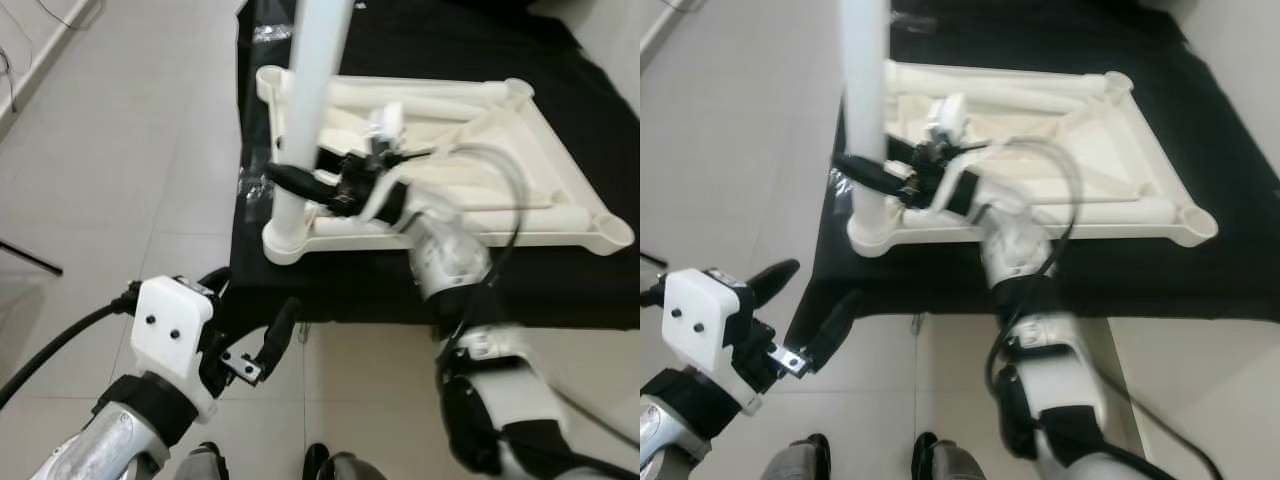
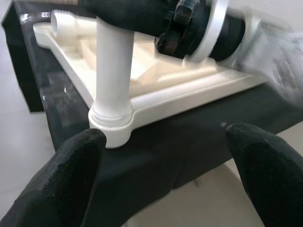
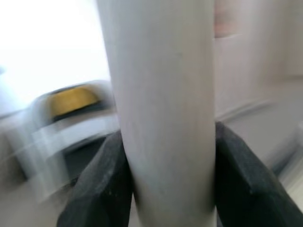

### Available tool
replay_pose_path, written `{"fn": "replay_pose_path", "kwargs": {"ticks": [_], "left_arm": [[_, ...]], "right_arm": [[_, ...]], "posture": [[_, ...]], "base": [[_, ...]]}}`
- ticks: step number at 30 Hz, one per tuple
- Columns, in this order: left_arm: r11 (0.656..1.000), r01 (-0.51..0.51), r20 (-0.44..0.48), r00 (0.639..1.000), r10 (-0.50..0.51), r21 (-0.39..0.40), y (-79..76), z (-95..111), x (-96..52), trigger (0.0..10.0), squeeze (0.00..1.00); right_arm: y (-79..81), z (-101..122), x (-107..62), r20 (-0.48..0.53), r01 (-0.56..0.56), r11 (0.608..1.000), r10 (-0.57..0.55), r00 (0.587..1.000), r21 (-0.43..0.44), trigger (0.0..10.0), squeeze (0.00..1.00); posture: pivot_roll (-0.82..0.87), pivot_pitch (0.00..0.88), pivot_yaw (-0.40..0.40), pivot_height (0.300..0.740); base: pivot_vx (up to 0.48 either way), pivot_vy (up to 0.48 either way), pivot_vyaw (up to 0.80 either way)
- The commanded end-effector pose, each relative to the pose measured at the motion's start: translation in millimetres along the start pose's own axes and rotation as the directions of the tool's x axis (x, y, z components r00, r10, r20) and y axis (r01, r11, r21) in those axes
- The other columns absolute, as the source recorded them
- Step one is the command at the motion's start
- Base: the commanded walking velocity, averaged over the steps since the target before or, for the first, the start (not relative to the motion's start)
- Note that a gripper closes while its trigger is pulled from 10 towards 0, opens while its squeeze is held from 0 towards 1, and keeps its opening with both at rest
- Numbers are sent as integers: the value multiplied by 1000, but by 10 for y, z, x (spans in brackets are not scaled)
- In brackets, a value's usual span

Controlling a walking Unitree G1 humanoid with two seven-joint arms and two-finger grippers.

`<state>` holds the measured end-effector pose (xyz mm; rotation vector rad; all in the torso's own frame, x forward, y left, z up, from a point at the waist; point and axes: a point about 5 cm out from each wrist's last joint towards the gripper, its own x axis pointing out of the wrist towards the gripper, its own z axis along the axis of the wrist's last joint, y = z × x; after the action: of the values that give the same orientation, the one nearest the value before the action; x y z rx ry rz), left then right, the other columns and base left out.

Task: Building children table

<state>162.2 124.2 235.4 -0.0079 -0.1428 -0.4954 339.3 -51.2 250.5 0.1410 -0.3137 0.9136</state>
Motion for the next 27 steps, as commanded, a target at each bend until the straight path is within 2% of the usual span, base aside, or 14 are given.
{"fn": "replay_pose_path", "kwargs": {"ticks": [1,2,3,6,9,15,16,17,18,22,23,25,26,27], "left_arm": [[1000,15,-9,1000,-15,-1,-10,3,-14,10000,0],[1000,15,-9,1000,-15,-1,-10,3,-14,10000,0],[1000,25,-7,1000,-25,-3,-22,6,-4,10000,0],[999,35,-2,999,-35,-6,-39,10,10,10000,0],[1000,31,5,1000,-31,4,-32,26,23,10000,0],[1000,21,11,1000,-22,13,-15,38,21,10000,0],[1000,23,10,1000,-23,13,-17,37,20,10000,0],[1000,24,10,1000,-24,13,-19,37,22,10000,0],[1000,24,11,1000,-24,12,-20,37,22,10000,0],[1000,20,12,1000,-20,15,-16,40,24,10000,0],[1000,14,11,1000,-14,23,-7,42,24,10000,0],[1000,14,11,1000,-14,23,-7,42,24,10000,0],[1000,9,9,1000,-9,28,2,41,19,10000,0],[1000,9,9,1000,-9,28,2,41,19,10000,0]], "right_arm": [[112,-721,-333,-365,285,950,-221,904,130,0,0],[112,-721,-333,-365,285,950,-221,904,130,0,0],[186,-752,-354,-382,313,943,-248,890,117,0,0],[178,-724,-309,-377,316,946,-269,886,68,0,0],[130,-603,-97,-343,268,962,-270,900,-55,0,0],[255,-561,15,-324,236,972,-223,919,0,0,0],[272,-546,6,-325,247,969,-236,916,-8,10000,0],[237,-507,-15,-322,261,965,-255,912,-27,10000,0],[154,-461,-29,-314,262,964,-261,913,-40,10000,1000],[-33,-354,-23,-287,213,977,-212,934,-29,10000,1000],[-123,-282,-16,-258,189,982,-190,947,-31,10000,1000],[-123,-282,-16,-258,189,982,-190,947,-31,10000,1000],[-207,-211,-11,-246,120,992,-123,961,-26,10000,1000],[-207,-211,-11,-246,120,992,-123,961,-26,10000,1000]], "posture": [[230,281,-140,740],[230,281,-140,740],[214,262,-134,740],[222,259,-141,740],[228,256,-153,740],[233,256,-153,740],[234,258,-152,740],[232,260,-151,740],[233,262,-153,740],[236,266,-157,740],[243,271,-160,740],[243,271,-160,740],[243,272,-160,740],[243,272,-160,740]], "base": [[0,0,0],[0,0,0],[0,0,0],[0,0,0],[0,0,0],[0,0,0],[0,0,0],[0,0,0],[0,0,0],[0,0,0],[0,0,0],[0,0,0],[0,0,0],[0,0,0]]}}
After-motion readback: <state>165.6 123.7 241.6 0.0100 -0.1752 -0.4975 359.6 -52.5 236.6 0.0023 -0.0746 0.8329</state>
